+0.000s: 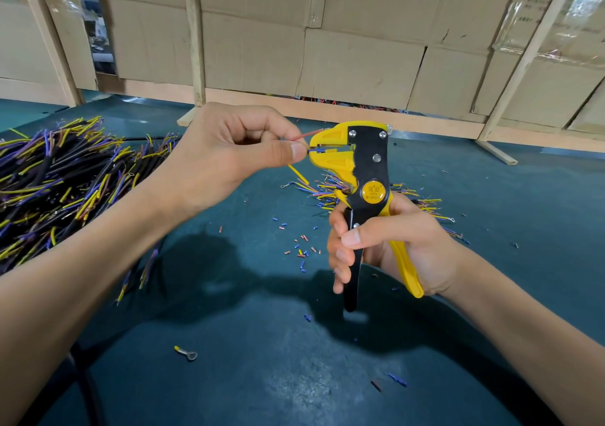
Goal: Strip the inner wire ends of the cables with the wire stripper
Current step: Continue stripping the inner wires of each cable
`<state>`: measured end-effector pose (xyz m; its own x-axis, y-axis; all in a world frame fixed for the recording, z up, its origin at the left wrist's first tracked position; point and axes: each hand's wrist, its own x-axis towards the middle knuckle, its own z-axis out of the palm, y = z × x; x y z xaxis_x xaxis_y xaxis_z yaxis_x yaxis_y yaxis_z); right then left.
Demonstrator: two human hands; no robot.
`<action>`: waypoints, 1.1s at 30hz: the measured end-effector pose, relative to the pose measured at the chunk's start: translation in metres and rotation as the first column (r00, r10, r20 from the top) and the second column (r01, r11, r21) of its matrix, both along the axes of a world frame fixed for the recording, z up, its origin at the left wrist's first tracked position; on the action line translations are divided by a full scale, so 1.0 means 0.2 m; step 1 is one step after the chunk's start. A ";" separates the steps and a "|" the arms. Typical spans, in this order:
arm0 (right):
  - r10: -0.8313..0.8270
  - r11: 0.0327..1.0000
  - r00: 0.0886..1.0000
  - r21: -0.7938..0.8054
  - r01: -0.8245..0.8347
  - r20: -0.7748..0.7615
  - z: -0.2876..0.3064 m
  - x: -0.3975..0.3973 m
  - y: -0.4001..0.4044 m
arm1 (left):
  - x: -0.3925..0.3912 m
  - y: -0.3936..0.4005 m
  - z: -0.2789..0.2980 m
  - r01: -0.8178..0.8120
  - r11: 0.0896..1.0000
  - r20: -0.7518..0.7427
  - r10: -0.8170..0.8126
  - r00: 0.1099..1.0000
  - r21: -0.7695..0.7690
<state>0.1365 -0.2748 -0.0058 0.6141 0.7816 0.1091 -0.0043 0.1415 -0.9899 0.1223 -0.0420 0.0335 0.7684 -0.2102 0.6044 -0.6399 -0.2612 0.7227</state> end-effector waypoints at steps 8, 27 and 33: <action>-0.007 1.000 1.000 -0.005 0.007 0.006 0.00 -0.01 0.00 | 0.00 0.01 0.01 0.008 1.000 -0.008 -0.008 1.000 0.006; -0.164 0.986 0.986 0.010 0.165 -0.036 0.01 0.00 0.02 | 0.02 0.02 -0.01 -0.002 1.000 0.015 0.002 1.000 0.008; -0.160 0.987 0.986 0.020 0.161 -0.056 0.00 -0.01 0.02 | 0.04 0.03 -0.02 -0.040 0.998 0.037 0.039 0.999 0.039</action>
<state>0.1355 -0.2703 -0.0051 0.7369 0.6699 0.0899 -0.0334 0.1690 -0.9851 0.1293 -0.0354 0.0291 0.7541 -0.2048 0.6240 -0.6544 -0.3148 0.6875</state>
